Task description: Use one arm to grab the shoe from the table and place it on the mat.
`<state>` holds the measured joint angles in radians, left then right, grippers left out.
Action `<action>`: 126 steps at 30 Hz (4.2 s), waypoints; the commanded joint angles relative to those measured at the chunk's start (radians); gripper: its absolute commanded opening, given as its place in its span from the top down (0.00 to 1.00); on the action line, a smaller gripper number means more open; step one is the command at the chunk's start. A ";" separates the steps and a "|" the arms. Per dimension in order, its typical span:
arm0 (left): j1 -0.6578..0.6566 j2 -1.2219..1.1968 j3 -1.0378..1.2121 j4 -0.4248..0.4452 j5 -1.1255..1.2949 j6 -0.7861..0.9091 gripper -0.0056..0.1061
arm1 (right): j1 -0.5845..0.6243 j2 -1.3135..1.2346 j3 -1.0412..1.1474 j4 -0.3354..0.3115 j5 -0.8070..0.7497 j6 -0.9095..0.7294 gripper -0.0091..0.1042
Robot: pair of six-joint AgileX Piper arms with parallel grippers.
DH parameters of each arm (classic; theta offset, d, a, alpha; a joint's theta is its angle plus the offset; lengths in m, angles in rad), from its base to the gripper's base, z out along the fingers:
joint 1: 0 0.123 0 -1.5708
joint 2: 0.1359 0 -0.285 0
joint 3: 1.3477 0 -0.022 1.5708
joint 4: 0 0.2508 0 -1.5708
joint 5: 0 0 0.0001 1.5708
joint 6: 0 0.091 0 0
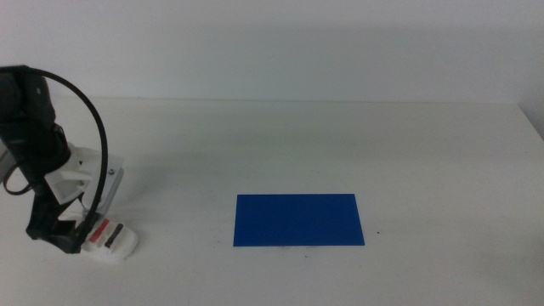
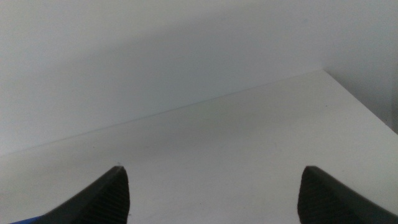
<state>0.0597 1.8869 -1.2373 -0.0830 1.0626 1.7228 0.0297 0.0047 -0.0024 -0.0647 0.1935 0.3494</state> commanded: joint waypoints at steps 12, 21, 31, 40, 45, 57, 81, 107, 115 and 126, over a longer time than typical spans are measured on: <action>0.002 0.020 -0.006 -0.001 0.015 -0.003 0.53 | 0.000 -0.005 0.002 -0.007 -0.006 -0.005 0.22; -0.168 -0.040 -0.136 0.014 0.129 -0.217 0.63 | 0.000 -0.005 0.002 -0.007 -0.006 -0.005 0.22; -0.573 0.160 -0.467 -0.013 0.158 -0.311 0.63 | 0.000 -0.005 0.002 -0.007 -0.006 -0.005 0.22; -0.744 0.263 -0.652 -0.041 0.158 -0.729 0.63 | 0.000 -0.005 0.002 -0.007 -0.006 -0.005 0.22; -0.758 0.261 -0.652 -0.093 0.158 -1.773 0.63 | 0.000 -0.005 0.002 -0.007 -0.006 -0.005 0.22; -0.758 0.267 -0.650 -0.220 0.158 -3.357 0.65 | 0.000 -0.005 0.002 -0.007 -0.006 -0.005 0.22; -0.688 0.271 -0.648 -0.091 0.158 -3.647 0.65 | 0.000 -0.005 0.002 -0.007 -0.006 -0.005 0.22; -0.709 0.368 -0.648 -0.111 0.158 -3.851 0.21 | 0.000 -0.005 0.002 -0.007 -0.006 -0.005 0.22; -0.709 0.191 -0.648 -0.029 0.158 -3.762 0.11 | 0.000 -0.005 0.002 -0.007 -0.006 -0.005 0.22; -0.674 -0.435 -0.272 0.363 0.158 -2.649 0.11 | 0.000 -0.005 0.002 -0.007 -0.006 -0.005 0.22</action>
<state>-0.6255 1.5266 -1.5968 0.2216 1.2036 -1.0750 0.0297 0.0047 -0.0024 -0.0647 0.1935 0.3494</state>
